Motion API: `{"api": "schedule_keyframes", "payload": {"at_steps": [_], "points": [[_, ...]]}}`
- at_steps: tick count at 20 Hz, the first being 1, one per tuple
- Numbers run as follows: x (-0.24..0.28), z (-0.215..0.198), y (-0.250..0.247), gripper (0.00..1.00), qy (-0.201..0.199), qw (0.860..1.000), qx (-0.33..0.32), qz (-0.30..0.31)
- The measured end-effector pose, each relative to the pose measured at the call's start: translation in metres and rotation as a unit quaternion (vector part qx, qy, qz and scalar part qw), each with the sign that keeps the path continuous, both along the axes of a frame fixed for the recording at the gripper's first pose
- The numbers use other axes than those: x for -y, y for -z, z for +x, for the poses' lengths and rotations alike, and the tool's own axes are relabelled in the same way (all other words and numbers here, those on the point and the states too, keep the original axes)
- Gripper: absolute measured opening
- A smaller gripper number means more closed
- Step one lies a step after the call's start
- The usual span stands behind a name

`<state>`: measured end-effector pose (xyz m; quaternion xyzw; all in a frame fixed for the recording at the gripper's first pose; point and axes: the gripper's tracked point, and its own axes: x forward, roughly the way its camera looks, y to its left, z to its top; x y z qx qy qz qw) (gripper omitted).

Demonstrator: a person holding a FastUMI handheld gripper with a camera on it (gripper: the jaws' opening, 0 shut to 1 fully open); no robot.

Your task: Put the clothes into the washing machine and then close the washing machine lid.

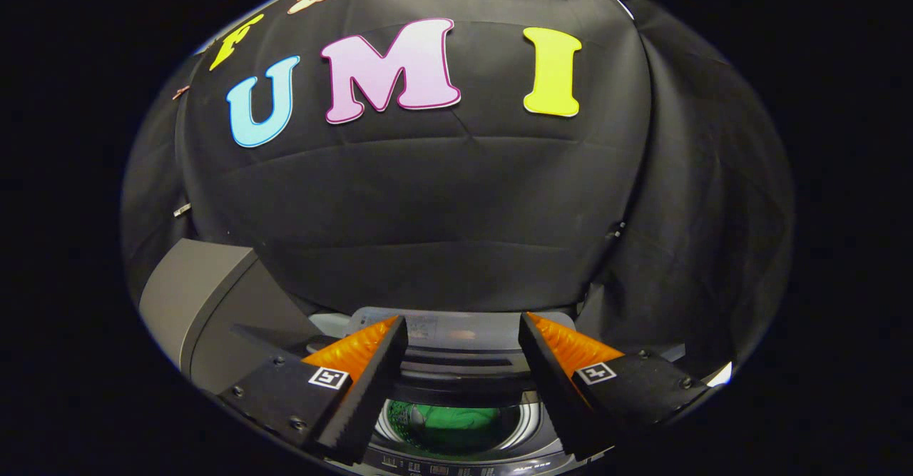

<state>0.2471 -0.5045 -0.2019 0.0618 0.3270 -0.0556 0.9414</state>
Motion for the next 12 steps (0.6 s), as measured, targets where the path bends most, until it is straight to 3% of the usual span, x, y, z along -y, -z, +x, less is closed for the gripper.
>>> {"api": "schedule_keyframes", "payload": {"at_steps": [6,12], "points": [[-0.027,-0.051,0.012,0.99,-0.045,0.999,-0.014,-0.003],[-0.067,-0.039,-0.096,0.99,-0.059,0.992,0.111,0.006]]}}
